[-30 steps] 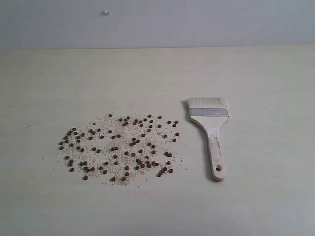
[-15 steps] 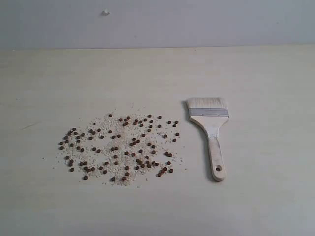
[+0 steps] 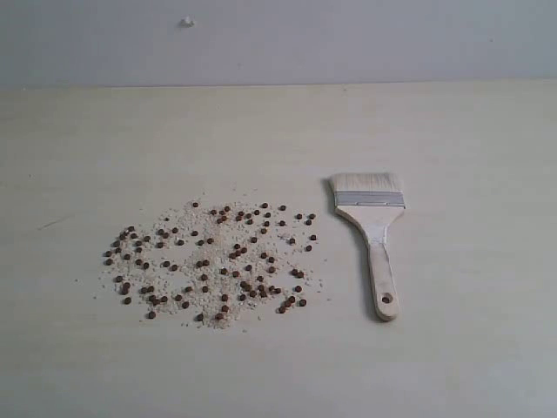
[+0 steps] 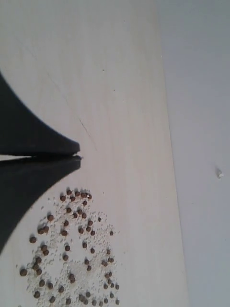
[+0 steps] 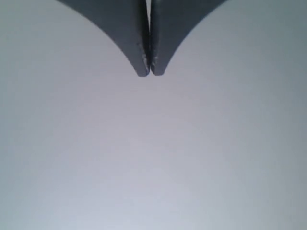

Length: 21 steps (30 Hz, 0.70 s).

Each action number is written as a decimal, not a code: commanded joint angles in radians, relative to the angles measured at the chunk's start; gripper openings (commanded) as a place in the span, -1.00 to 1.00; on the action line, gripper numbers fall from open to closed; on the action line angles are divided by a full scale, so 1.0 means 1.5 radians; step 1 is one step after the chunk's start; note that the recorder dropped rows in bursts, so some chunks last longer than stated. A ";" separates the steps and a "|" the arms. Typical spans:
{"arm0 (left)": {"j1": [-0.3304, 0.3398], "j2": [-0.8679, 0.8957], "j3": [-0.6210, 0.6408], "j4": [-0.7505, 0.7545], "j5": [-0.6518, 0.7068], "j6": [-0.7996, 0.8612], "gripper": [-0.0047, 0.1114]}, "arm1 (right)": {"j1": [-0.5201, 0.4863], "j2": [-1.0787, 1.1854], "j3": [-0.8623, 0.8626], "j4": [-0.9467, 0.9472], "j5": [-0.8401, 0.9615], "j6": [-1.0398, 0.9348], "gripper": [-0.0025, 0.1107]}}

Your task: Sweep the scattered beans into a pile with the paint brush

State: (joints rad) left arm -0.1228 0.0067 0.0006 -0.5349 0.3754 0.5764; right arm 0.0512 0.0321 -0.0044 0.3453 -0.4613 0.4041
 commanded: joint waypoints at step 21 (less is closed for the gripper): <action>-0.019 -0.004 0.000 -0.001 0.003 -0.003 -0.92 | 0.003 0.407 -0.481 -0.279 0.502 -0.006 -0.96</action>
State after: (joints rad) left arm -0.1445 0.0067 0.0006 -0.5349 0.3754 0.5764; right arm 0.0512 0.4463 -0.5507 -0.0197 -0.0188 0.4445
